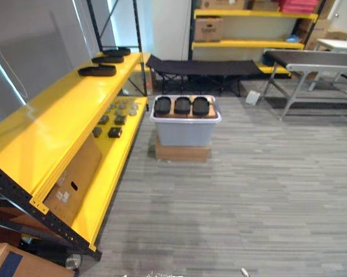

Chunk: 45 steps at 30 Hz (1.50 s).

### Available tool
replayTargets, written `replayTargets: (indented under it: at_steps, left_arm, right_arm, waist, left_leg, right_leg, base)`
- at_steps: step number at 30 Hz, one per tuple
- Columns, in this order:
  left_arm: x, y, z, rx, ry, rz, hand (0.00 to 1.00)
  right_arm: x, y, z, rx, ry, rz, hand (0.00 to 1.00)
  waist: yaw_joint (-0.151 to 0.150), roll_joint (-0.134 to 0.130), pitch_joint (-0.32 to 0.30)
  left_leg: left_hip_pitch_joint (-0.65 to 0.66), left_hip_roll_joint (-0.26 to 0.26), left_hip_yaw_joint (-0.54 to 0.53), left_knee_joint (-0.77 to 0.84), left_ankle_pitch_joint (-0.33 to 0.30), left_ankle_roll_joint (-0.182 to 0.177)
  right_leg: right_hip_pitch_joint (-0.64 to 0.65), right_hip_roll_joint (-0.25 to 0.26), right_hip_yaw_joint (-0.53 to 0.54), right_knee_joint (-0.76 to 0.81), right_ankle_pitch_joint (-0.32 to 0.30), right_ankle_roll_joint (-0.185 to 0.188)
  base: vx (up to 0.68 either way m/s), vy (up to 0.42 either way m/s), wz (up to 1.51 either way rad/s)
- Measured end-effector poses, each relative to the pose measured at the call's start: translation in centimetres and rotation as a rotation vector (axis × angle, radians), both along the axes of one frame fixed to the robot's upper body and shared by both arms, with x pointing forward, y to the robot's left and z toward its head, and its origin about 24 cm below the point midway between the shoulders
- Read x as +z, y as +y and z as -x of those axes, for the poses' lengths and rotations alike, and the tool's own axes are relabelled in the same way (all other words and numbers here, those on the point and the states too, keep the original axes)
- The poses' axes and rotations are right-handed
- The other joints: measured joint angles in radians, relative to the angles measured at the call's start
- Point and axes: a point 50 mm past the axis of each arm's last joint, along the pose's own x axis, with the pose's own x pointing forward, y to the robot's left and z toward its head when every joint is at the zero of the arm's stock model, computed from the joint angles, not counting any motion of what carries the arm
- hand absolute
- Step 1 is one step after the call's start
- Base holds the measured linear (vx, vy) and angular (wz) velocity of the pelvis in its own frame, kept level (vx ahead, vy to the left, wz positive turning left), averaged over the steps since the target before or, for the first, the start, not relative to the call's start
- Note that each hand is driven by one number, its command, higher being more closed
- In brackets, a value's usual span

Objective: Walk over and take plastic housings, then place them on the shelf

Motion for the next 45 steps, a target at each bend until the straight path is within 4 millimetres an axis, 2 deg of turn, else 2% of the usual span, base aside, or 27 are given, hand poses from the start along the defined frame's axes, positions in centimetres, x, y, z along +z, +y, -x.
replayTargets:
  at_steps: [5, 9, 12, 16, 20, 27, 37, 38, 40, 42, 43, 44, 45]
  left_arm:
    - [0.0, 0.1, -0.4, -0.005, -0.010, -0.003, 0.00]
    - [0.1, 0.2, -1.2, -0.010, -0.028, -0.005, 0.00]
    - [0.2, 0.4, -1.4, 0.003, -0.036, -0.004, 0.00]
    - [0.2, 0.4, -1.6, -0.002, -0.041, -0.003, 0.00]
    - [0.2, 0.3, -1.7, -0.011, -0.041, -0.002, 0.00]
    - [0.2, 0.4, -1.6, -0.045, -0.037, -0.003, 0.00]
    - [0.2, 0.6, -1.5, -0.047, -0.036, -0.004, 0.00]
    - [0.2, 0.6, -1.5, -0.047, -0.036, -0.001, 0.00]
    - [0.2, 0.4, -1.8, -0.055, -0.041, 0.005, 0.00]
    - [0.2, 0.2, -2.2, -0.078, -0.050, 0.012, 0.00]
    - [0.2, 0.3, -2.3, -0.089, -0.056, 0.012, 0.00]
    - [0.4, 0.8, -2.7, -0.109, -0.064, -0.001, 0.00]
    - [0.5, 1.3, -2.8, -0.129, -0.063, -0.020, 0.00]
  right_arm:
    - [-0.1, 0.2, -0.2, -0.009, 0.013, 0.005, 0.00]
    - [0.0, 0.7, -1.9, -0.002, -0.027, -0.008, 0.00]
    - [0.0, 1.1, -2.5, -0.015, -0.033, -0.039, 0.00]
    - [0.0, 1.2, -2.7, -0.042, -0.026, -0.057, 0.00]
    - [0.0, 1.0, -2.7, -0.040, 0.003, -0.002, 0.00]
    - [0.0, 0.9, -2.6, -0.035, 0.023, 0.014, 0.00]
    - [-0.1, 1.1, -2.4, -0.090, 0.017, -0.011, 0.00]
    - [-0.1, 1.1, -2.5, -0.099, 0.008, -0.007, 0.00]
    - [0.1, 0.8, -3.2, -0.098, -0.021, 0.009, 0.00]
    - [0.3, 0.6, -3.8, -0.104, -0.060, 0.018, 0.00]
    - [0.4, 0.6, -3.9, -0.110, -0.075, 0.016, 0.00]
    - [0.3, 0.7, -3.7, -0.121, -0.085, 0.012, 0.00]
    - [0.3, 1.0, -3.2, -0.121, -0.088, 0.005, 0.00]
  waist:
    - [-0.004, -0.004, 0.001]
    - [-0.006, -0.008, 0.024]
    - [-0.006, -0.015, 0.036]
    - [-0.006, -0.015, 0.055]
    - [-0.007, -0.012, 0.060]
    - [-0.007, -0.019, 0.062]
    - [-0.007, -0.026, 0.062]
    - [-0.007, -0.030, 0.064]
    - [-0.009, -0.018, 0.073]
    - [-0.010, -0.006, 0.098]
    - [-0.010, -0.008, 0.108]
    - [-0.013, -0.018, 0.124]
    - [-0.012, -0.037, 0.127]
  left_leg:
    - [0.045, -0.015, 0.001, -0.045, 0.007, -0.001]
    - [0.063, -0.016, 0.000, -0.049, 0.001, -0.010]
    - [0.069, -0.017, -0.001, -0.049, -0.004, -0.017]
    - [0.074, -0.025, -0.004, -0.049, -0.004, -0.017]
    - [0.076, -0.026, -0.003, -0.050, -0.003, -0.016]
    - [0.079, -0.034, -0.007, -0.085, 0.017, 0.004]
    - [0.083, -0.036, -0.003, -0.085, 0.014, -0.001]
    - [0.082, -0.036, 0.001, -0.085, 0.013, -0.001]
    - [0.078, -0.030, 0.013, -0.085, 0.013, -0.001]
    - [0.079, -0.019, 0.032, -0.077, 0.009, 0.007]
    - [0.080, -0.019, 0.035, -0.072, 0.006, 0.014]
    - [0.090, -0.023, 0.033, -0.066, -0.008, 0.037]
    - [0.099, -0.026, 0.028, -0.064, -0.020, 0.039]
  right_leg:
    - [0.033, -0.002, -0.014, -0.030, 0.007, 0.008]
    - [0.053, -0.003, -0.024, -0.036, 0.013, 0.017]
    - [0.064, -0.004, -0.026, -0.036, 0.011, 0.023]
    - [0.066, -0.013, -0.050, -0.035, 0.003, 0.034]
    - [0.065, -0.015, -0.050, -0.034, 0.002, 0.033]
    - [0.058, -0.017, -0.066, -0.033, 0.000, 0.030]
    - [0.060, -0.018, -0.066, -0.041, 0.002, 0.030]
    - [0.047, -0.020, -0.059, -0.022, 0.000, 0.028]
    - [-0.019, -0.031, -0.044, 0.106, -0.040, 0.032]
    - [-0.154, -0.058, -0.045, 0.373, -0.077, 0.023]
    - [-0.190, -0.072, -0.048, 0.456, -0.081, 0.019]
    - [-0.256, -0.104, -0.053, 0.589, -0.101, 0.004]
    - [-0.272, -0.118, -0.053, 0.643, -0.104, 0.008]
  base:
    - [0.12, 0.052, 0.02]
    - [0.04, 0.023, 0.04]
    - [-0.04, 0.002, 0.01]
    - [-0.06, -0.007, 0.03]
    - [-0.10, -0.010, -0.02]
    - [-0.09, -0.005, 0.04]
    - [-0.03, -0.004, -0.01]
    - [-0.08, 0.013, -0.17]
    - [-0.05, 0.031, -0.24]
    - [-0.06, 0.074, -0.24]
    - [-0.09, 0.068, -0.13]
    - [-0.04, 0.036, 0.01]
    - [-0.02, 0.022, 0.04]
